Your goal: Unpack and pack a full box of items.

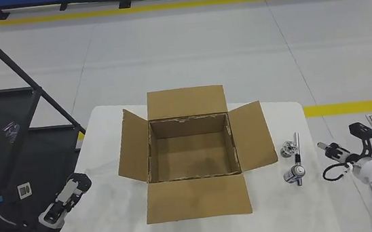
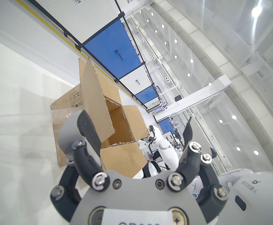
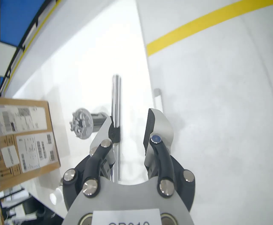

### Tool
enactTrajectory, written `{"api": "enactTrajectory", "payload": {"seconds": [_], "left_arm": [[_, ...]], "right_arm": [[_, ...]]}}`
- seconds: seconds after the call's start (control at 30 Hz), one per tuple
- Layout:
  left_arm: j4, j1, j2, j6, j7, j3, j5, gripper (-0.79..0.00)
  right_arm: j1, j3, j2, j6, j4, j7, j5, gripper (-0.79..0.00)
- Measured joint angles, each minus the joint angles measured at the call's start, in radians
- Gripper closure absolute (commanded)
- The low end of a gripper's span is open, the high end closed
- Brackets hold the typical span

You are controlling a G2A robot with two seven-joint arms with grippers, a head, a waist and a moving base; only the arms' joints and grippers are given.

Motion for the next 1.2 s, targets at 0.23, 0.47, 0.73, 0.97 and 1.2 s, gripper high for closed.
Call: {"api": "enactTrajectory", "payload": {"seconds": [0.23, 0.47, 0.73, 0.97, 1.2], "left_arm": [[-0.001, 0.0, 0.0, 0.001, 0.001, 0.0, 0.0, -0.785], [-0.014, 0.029, 0.003, -0.038, -0.022, -0.017, 0.005, -0.785], [0.013, 0.097, 0.011, -0.161, -0.135, -0.028, 0.119, -0.785], [0.026, 0.132, 0.019, -0.22, -0.203, 0.005, 0.212, -0.785], [0.017, 0.135, 0.022, -0.229, -0.157, 0.029, 0.282, -0.785]], "right_arm": [[-0.144, -0.113, -0.022, 0.061, -0.399, -0.082, 0.102, -0.785], [-0.084, -0.273, -0.021, -0.1, -0.425, -0.042, 0.224, -0.785], [0.03, -0.379, -0.005, -0.223, -0.308, 0.138, 0.311, -0.785], [0.091, -0.451, 0.005, -0.212, -0.255, 0.208, 0.302, -0.785], [0.112, -0.514, 0.013, -0.188, -0.273, 0.251, 0.294, -0.785]]}}
